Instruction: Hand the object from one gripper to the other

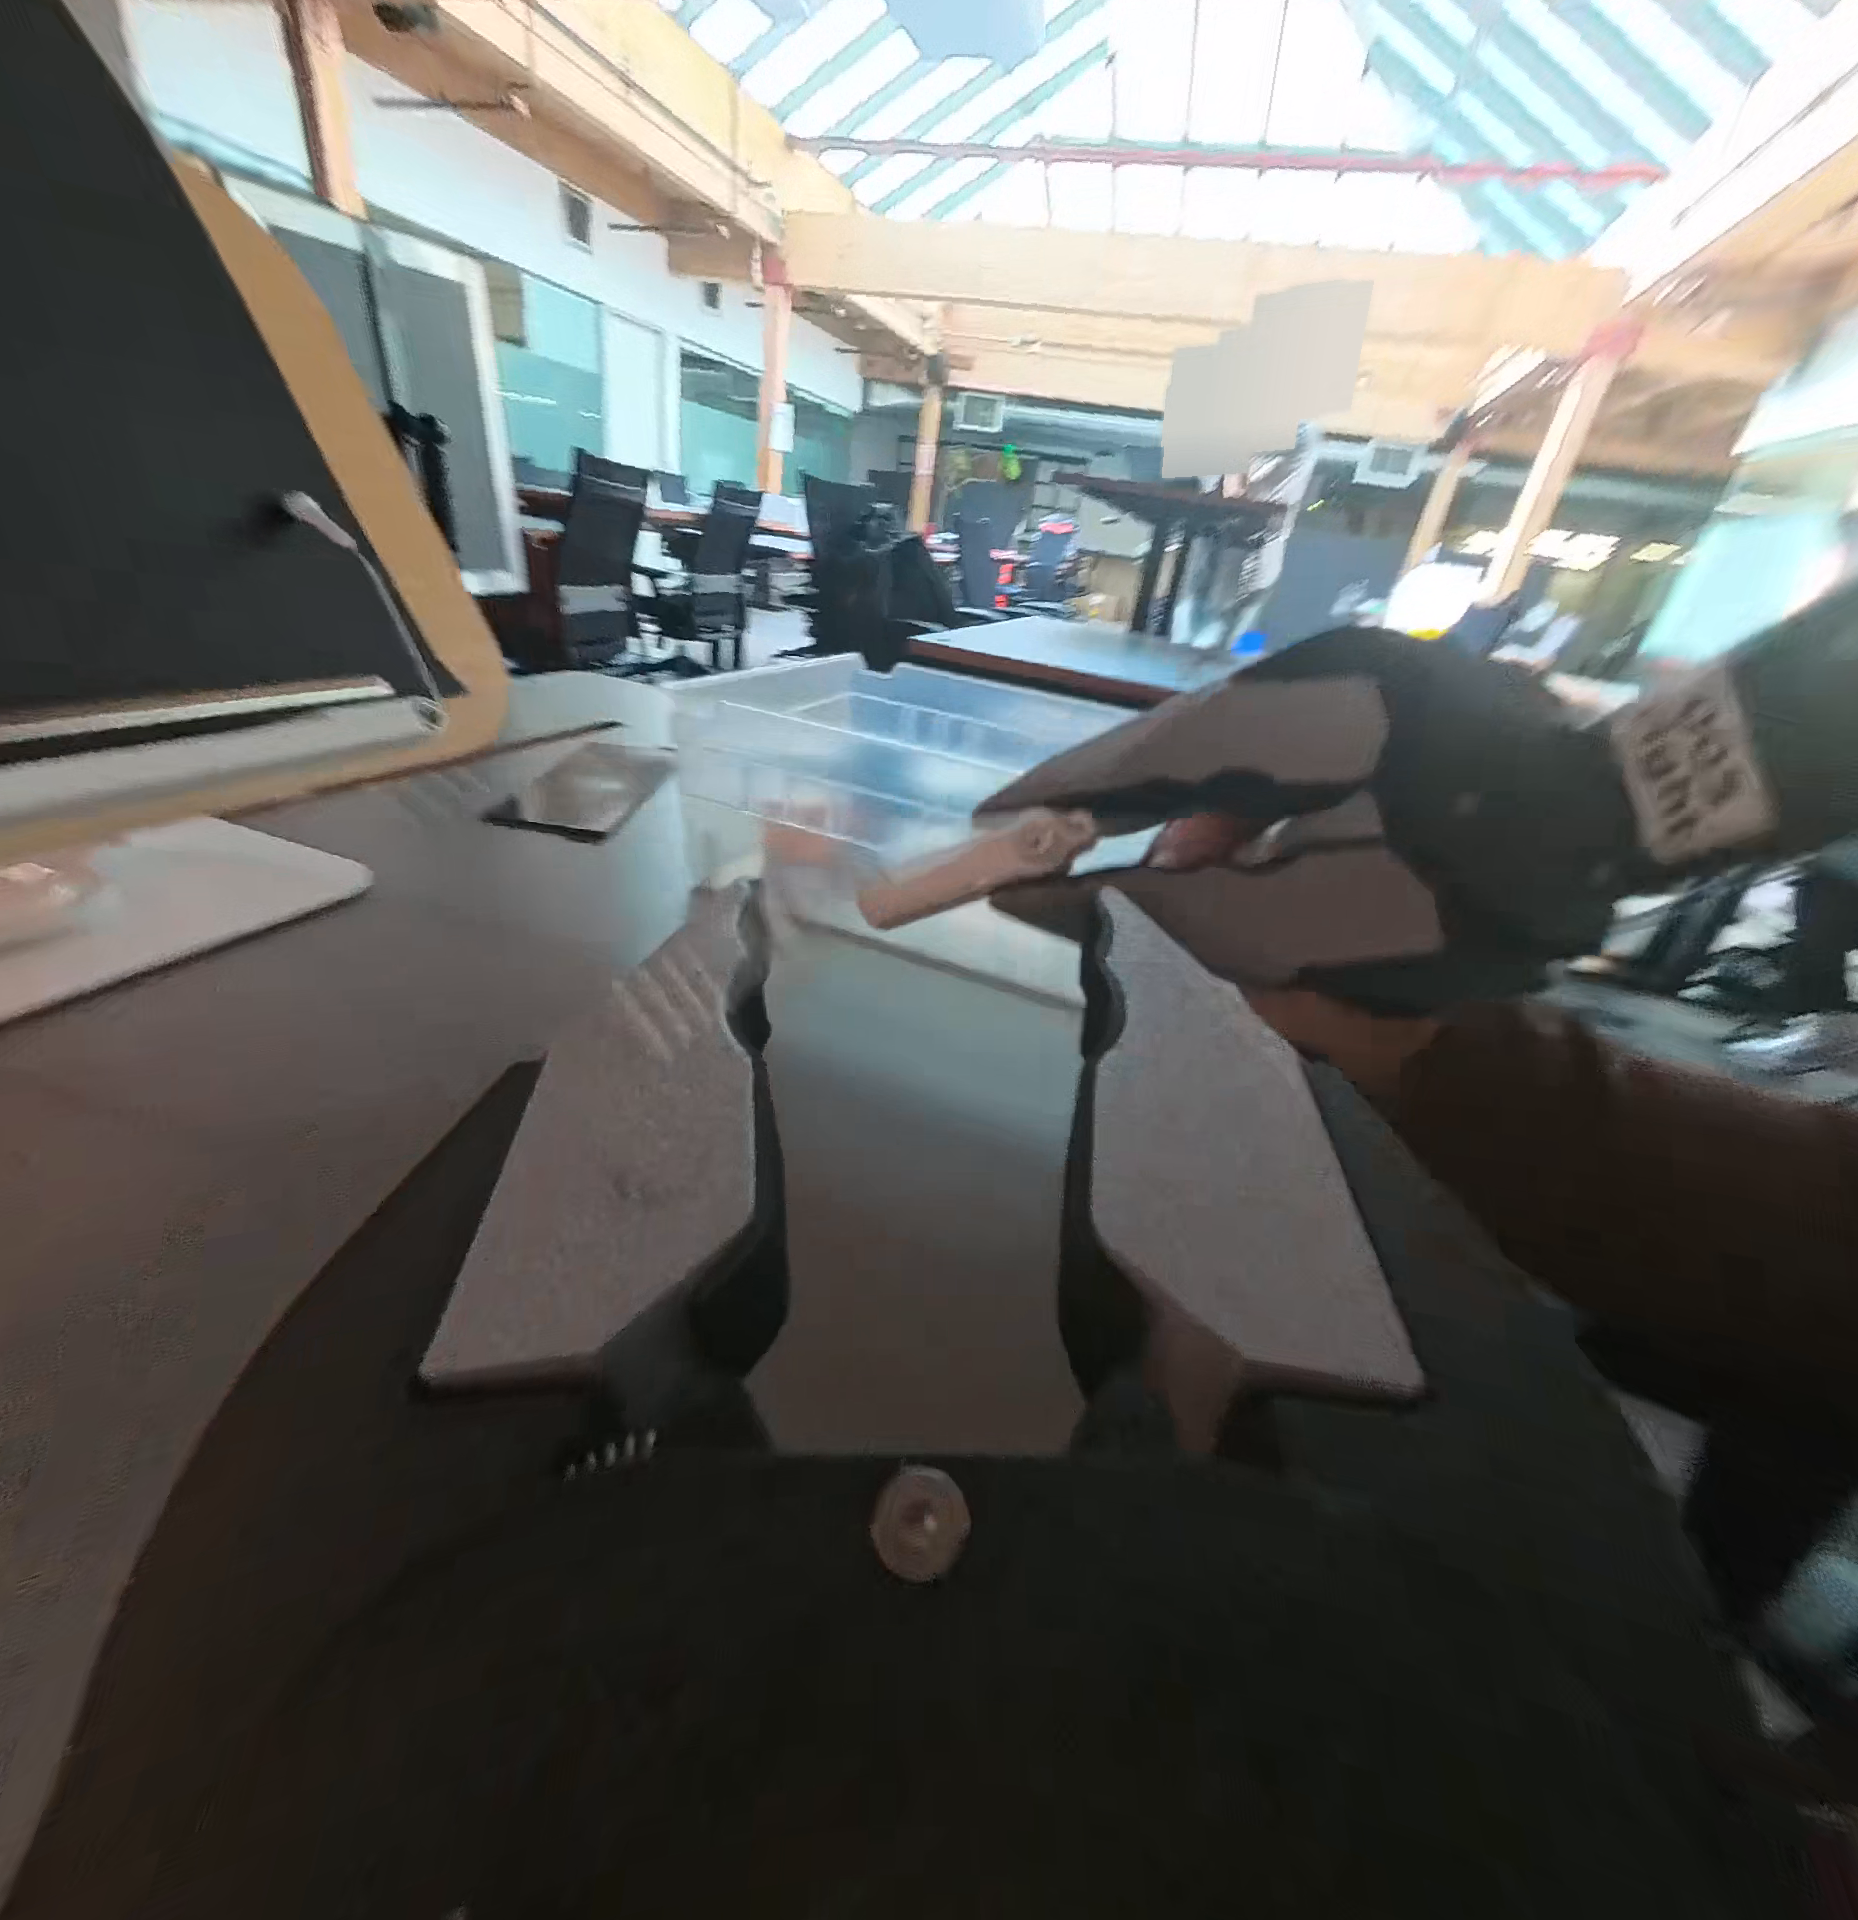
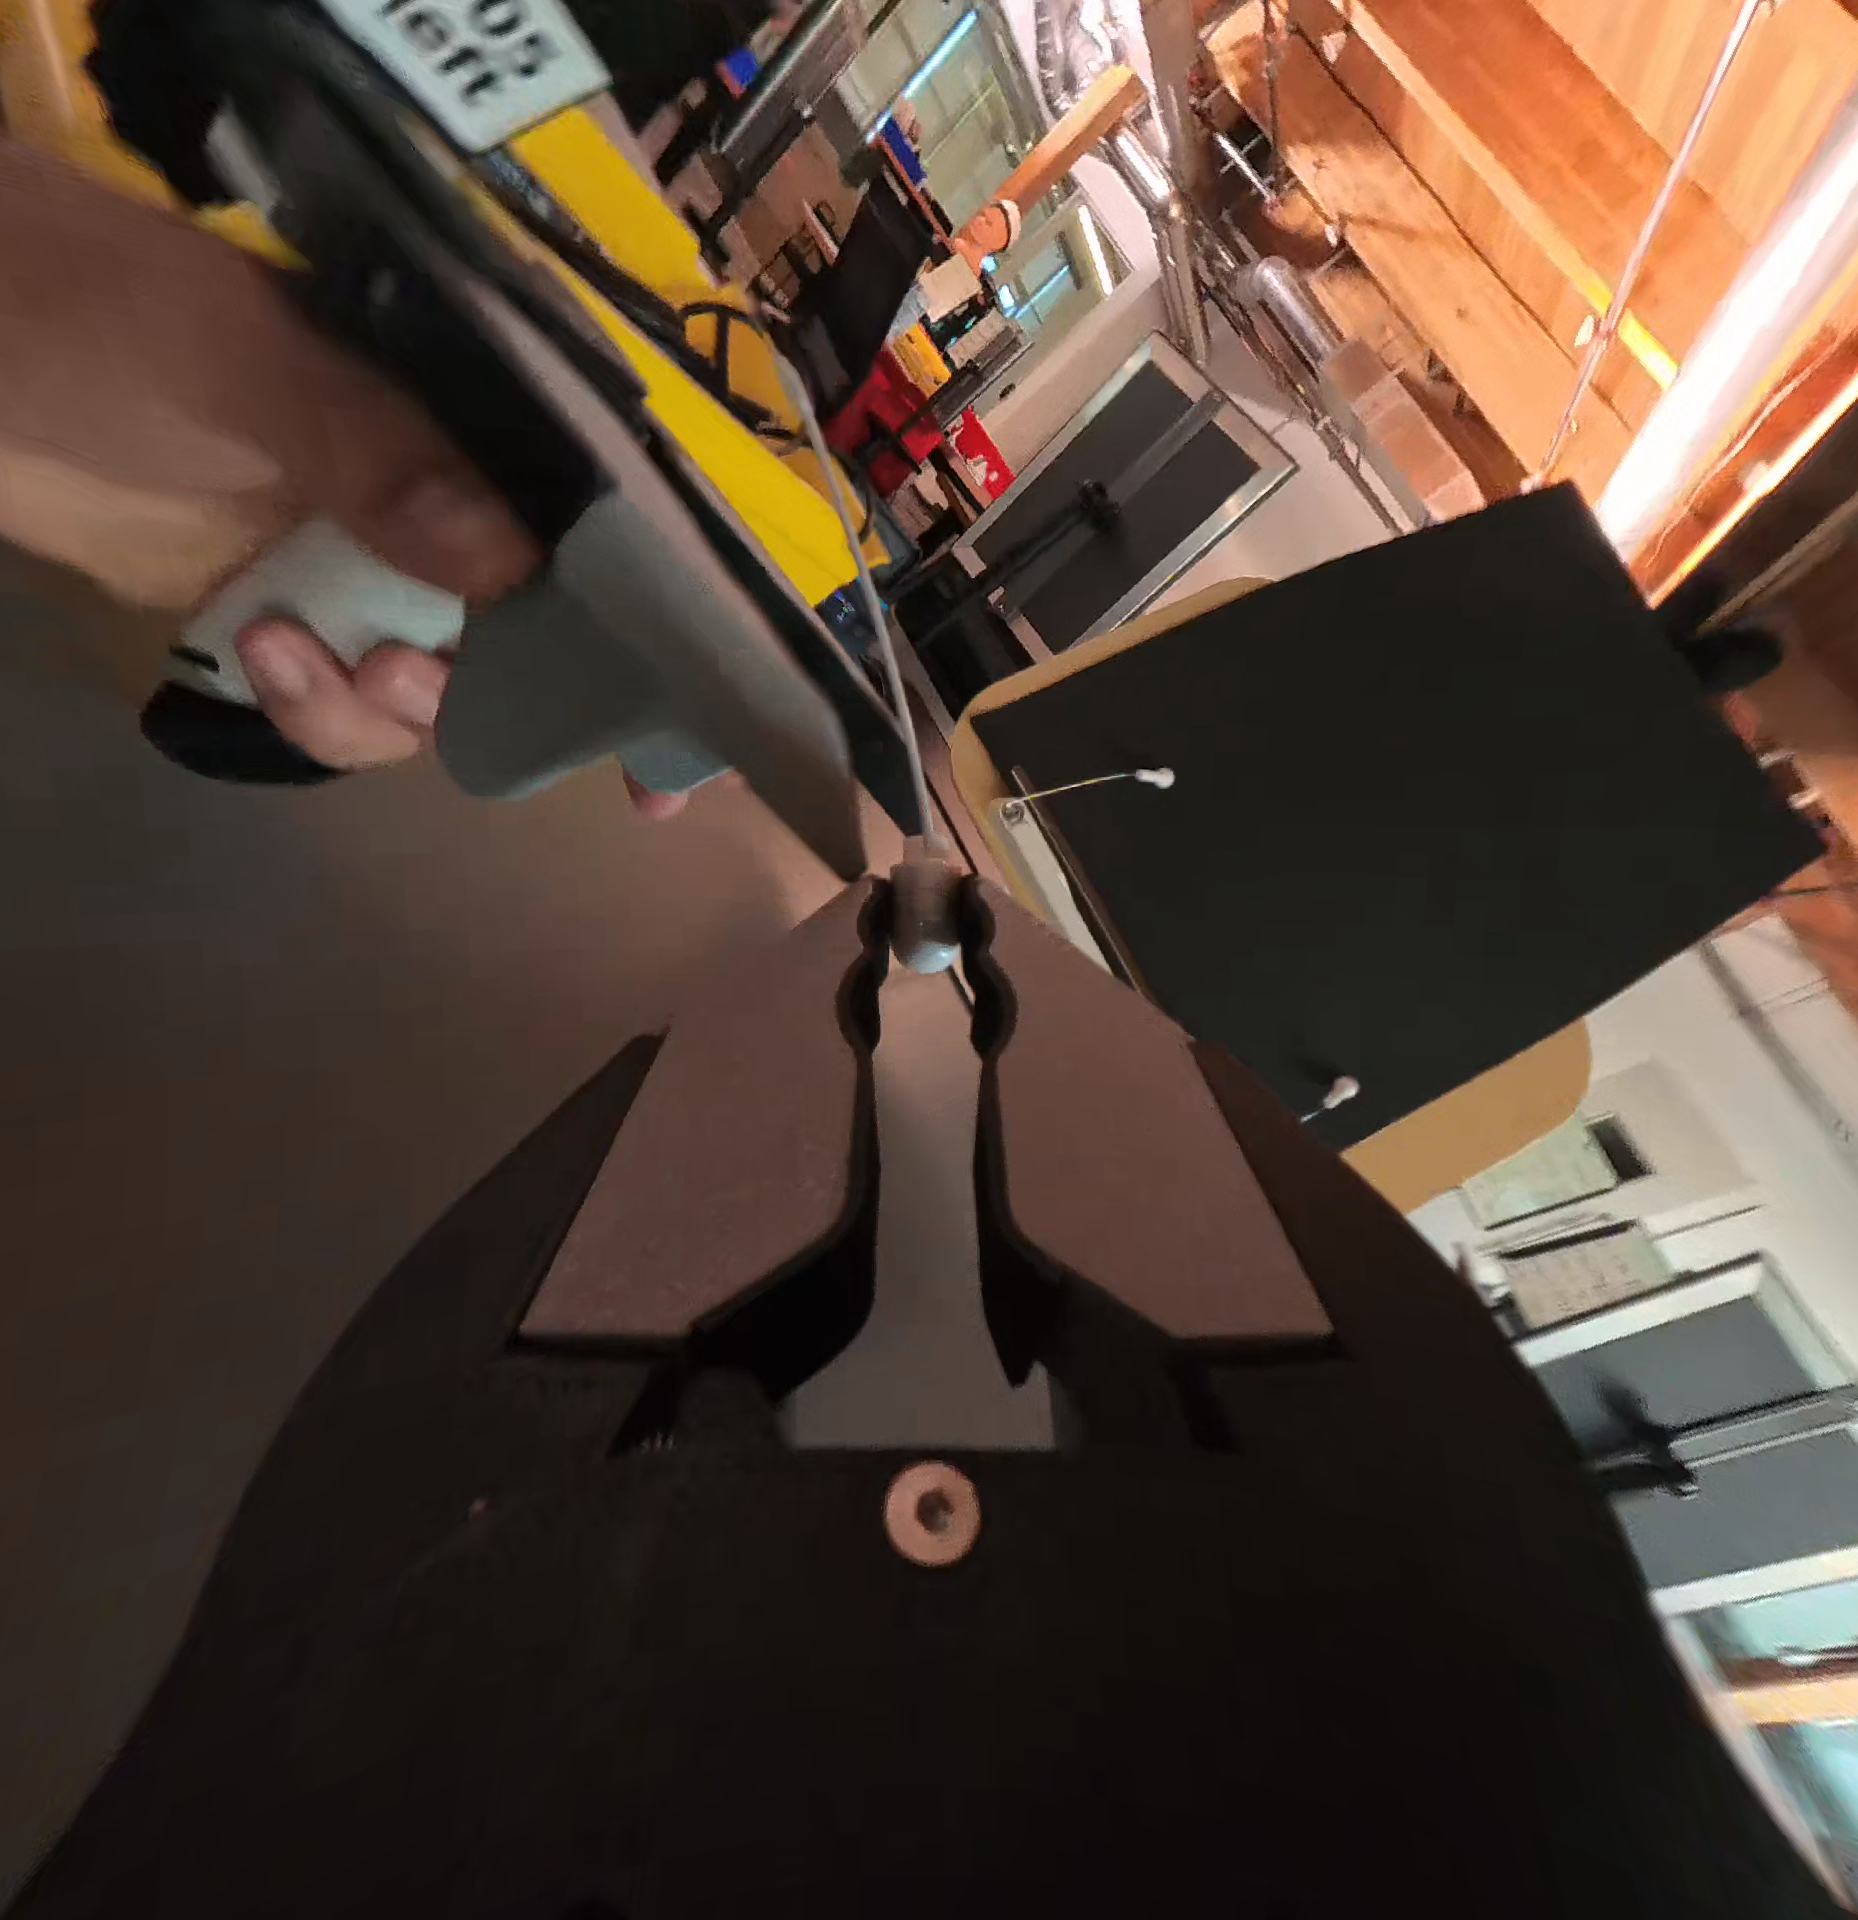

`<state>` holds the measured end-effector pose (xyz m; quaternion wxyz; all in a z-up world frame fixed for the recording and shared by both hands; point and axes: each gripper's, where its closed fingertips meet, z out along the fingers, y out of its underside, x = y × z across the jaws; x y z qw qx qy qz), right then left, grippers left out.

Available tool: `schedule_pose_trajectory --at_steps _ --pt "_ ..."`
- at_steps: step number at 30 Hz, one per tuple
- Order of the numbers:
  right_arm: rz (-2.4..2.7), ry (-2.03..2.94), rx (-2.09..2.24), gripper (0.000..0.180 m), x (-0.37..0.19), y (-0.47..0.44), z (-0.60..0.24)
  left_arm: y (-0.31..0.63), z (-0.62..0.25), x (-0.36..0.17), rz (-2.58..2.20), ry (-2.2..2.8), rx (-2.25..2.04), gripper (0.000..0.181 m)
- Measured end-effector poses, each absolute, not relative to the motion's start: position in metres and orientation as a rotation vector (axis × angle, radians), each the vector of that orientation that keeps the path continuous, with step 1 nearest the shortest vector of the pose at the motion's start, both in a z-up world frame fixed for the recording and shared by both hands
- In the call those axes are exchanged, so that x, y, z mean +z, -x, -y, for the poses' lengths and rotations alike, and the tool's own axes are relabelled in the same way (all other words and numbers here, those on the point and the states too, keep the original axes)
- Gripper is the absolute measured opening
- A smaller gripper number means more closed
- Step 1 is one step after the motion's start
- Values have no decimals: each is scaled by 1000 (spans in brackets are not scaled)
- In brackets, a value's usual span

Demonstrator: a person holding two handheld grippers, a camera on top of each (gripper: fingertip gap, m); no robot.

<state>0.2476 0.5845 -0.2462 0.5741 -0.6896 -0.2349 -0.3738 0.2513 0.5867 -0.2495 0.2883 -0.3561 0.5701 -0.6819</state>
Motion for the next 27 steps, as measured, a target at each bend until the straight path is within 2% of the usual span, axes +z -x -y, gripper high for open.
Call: schedule_pose_trajectory --at_steps 3,8,15,27 --pt "604 1626 -1025 9 -251 -250 -586 -247 -578 -250 -1568 1002 -1984 60" --pt "691 1596 -1179 9 -256 -242 -593 -247 -574 -255 -1602 1038 -2015 63" --pt "710 1542 -1222 10 -251 -230 -594 -245 -573 -253 -1605 985 -1999 49" --pt "746 1465 -1184 9 -240 -215 -590 -236 -567 -244 -1600 959 -2150 60"
